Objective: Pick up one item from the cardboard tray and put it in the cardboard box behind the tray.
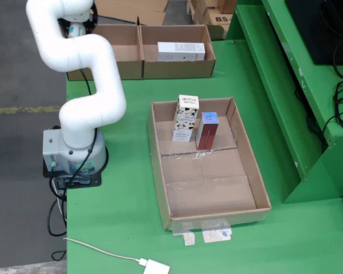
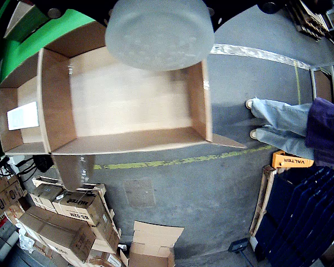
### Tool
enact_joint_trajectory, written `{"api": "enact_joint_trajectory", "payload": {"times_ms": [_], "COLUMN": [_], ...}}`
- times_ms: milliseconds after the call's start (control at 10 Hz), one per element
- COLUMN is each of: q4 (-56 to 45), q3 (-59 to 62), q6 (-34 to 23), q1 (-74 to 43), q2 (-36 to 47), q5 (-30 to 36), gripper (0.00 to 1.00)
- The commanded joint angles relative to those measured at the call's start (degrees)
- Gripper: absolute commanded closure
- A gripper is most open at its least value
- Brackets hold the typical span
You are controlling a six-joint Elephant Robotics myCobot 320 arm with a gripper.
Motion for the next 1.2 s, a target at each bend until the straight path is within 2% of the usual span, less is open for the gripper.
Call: {"api": "enact_joint_trajectory", "payload": {"times_ms": [0,100,200,400,600,700,900,1000,1100], "q4": [-4.4,-4.4,-18.1,-18.1,1.3,1.3,21.8,33.4,44.1], "q3": [-9.9,-9.9,16.7,16.7,16.7,16.7,16.7,16.7,16.7], "q6": [-6.6,-6.6,-11.1,-11.1,-19.9,-19.9,-24.9,-28.3,-34.8], "q1": [-4.0,-4.0,-6.7,-6.7,-10.3,-10.3,-11.2,-10.6,-8.5], "q2": [5.4,5.4,-7.3,-7.3,-13.0,-13.0,-19.1,-22.8,-27.3], "q5": [1.5,1.5,1.9,1.9,-0.4,-0.4,-6.8,-14.5,-31.0], "gripper": [1.0,1.0,1.0,1.0,1.0,1.0,1.0,1.0,1.0]}}
